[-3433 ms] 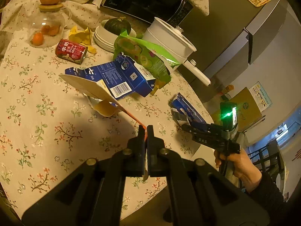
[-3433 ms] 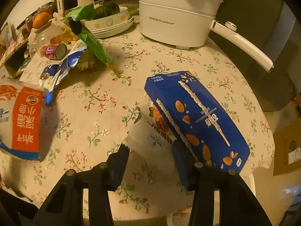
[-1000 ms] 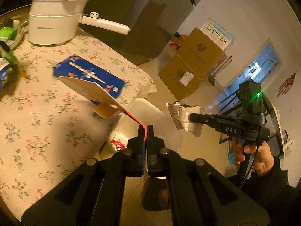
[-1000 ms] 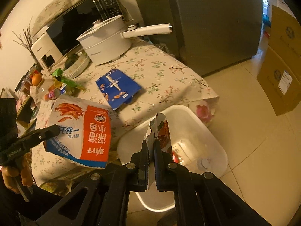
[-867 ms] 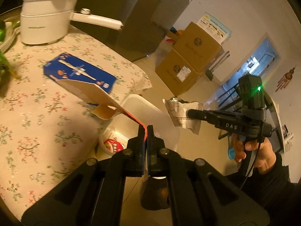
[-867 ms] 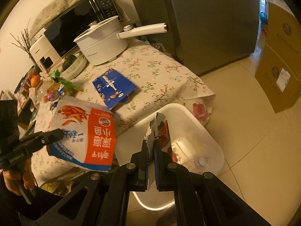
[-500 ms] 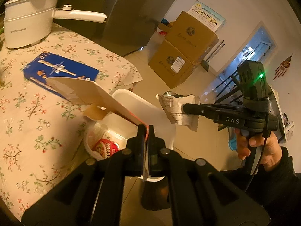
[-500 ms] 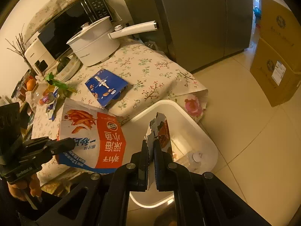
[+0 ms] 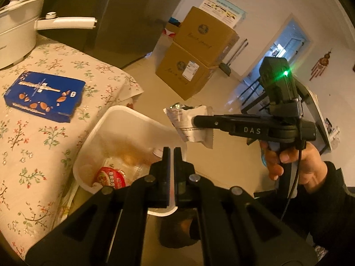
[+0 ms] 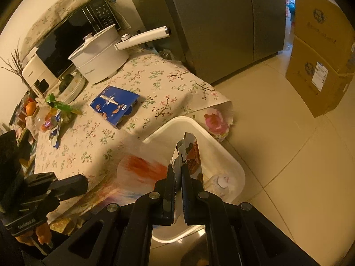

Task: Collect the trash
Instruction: 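Open both tools over the white bin to drop the card and wrapper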

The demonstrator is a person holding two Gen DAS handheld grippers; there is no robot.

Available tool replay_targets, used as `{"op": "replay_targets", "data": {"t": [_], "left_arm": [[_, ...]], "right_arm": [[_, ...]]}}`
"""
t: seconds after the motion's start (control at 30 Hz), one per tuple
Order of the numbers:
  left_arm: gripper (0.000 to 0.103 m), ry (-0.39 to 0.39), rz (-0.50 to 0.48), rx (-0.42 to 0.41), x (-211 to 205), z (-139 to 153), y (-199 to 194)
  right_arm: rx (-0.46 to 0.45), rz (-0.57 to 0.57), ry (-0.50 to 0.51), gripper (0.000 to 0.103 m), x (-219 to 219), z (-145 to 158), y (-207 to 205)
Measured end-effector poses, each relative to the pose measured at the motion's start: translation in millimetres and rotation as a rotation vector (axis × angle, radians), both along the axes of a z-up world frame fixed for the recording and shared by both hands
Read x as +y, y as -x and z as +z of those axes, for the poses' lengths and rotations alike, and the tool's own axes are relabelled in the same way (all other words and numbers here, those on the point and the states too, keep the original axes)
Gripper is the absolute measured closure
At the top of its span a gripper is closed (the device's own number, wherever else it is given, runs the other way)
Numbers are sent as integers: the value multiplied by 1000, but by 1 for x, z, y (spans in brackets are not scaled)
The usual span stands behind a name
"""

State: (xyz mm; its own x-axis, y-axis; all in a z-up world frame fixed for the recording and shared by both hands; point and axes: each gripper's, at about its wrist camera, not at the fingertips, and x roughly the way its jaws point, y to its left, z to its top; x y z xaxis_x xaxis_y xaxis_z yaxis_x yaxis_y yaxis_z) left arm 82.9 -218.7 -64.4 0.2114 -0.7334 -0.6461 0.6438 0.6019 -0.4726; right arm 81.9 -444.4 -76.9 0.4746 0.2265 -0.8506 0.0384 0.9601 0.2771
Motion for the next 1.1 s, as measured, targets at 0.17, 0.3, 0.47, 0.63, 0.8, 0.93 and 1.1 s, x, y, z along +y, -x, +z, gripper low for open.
{"op": "replay_targets", "data": {"t": [0.17,0.3,0.47,0.63,0.8,0.93,1.1], "left_arm": [[100,-38,23,33,-2,-20,-9],[100,-55,73,71,5,-29,-18],[67,-93,137,62,21,-24,-19],[53,-131,182,47,41,-21,-20],[45,-163,214,49,58,-24,-20],[29,-178,238,66,71,-26,-21],[15,-220,259,42,85,-24,-18]], "right_arm": [[14,7,11,97,1,-4,0],[18,5,10,97,2,-5,0],[31,11,11,97,3,-8,-2],[46,15,14,96,7,-10,-5],[58,5,15,90,7,-11,-7],[79,-36,-10,51,4,-13,-9],[54,-48,-18,31,7,-7,-10]]}}
